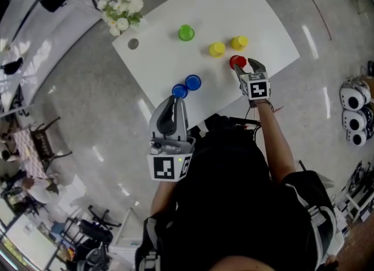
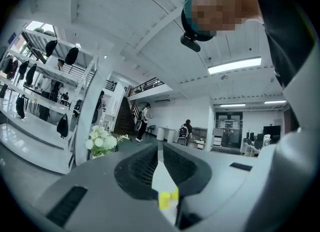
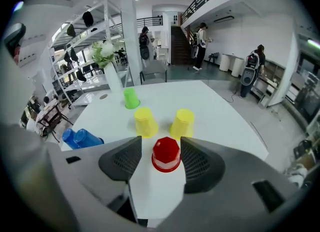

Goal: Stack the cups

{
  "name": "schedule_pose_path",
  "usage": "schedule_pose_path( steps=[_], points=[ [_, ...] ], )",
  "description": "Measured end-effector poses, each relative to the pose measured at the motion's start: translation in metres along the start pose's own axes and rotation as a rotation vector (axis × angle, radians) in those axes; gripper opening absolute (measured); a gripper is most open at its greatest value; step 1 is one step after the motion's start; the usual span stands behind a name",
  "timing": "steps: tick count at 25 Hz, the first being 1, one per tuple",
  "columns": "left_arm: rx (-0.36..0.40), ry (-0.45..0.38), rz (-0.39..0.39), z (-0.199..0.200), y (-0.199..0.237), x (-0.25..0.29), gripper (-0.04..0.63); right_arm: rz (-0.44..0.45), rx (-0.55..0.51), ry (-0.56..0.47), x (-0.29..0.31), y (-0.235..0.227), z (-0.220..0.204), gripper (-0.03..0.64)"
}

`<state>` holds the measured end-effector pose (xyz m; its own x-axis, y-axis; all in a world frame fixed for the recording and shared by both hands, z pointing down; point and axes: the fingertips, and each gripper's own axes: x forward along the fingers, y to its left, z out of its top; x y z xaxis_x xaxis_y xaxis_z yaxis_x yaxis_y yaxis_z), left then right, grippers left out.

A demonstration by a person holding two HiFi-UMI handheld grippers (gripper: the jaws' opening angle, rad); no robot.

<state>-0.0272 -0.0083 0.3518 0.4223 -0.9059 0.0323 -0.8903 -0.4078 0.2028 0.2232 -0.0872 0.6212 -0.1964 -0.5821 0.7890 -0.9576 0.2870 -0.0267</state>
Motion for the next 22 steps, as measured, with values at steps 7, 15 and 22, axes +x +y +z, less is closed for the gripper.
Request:
schedule_pose_path(
  steps=[7,15,22],
  points=[
    [-0.002,0.004,0.004,-0.003,-0.011,-0.001,0.051,0.015,0.031,0.05,0.014,-0.019,-0.018,0.259],
    [-0.011,0.006,0.015,-0.004,-0.015,-0.001,0.051,0.024,0.006,0.088,0.026,-0.015,-0.027,0.255],
    [-0.01,0.01,0.021,-0.005,-0.012,-0.004,0.051,0.02,0.022,0.086,0.028,-0.015,-0.027,0.227]
  ],
)
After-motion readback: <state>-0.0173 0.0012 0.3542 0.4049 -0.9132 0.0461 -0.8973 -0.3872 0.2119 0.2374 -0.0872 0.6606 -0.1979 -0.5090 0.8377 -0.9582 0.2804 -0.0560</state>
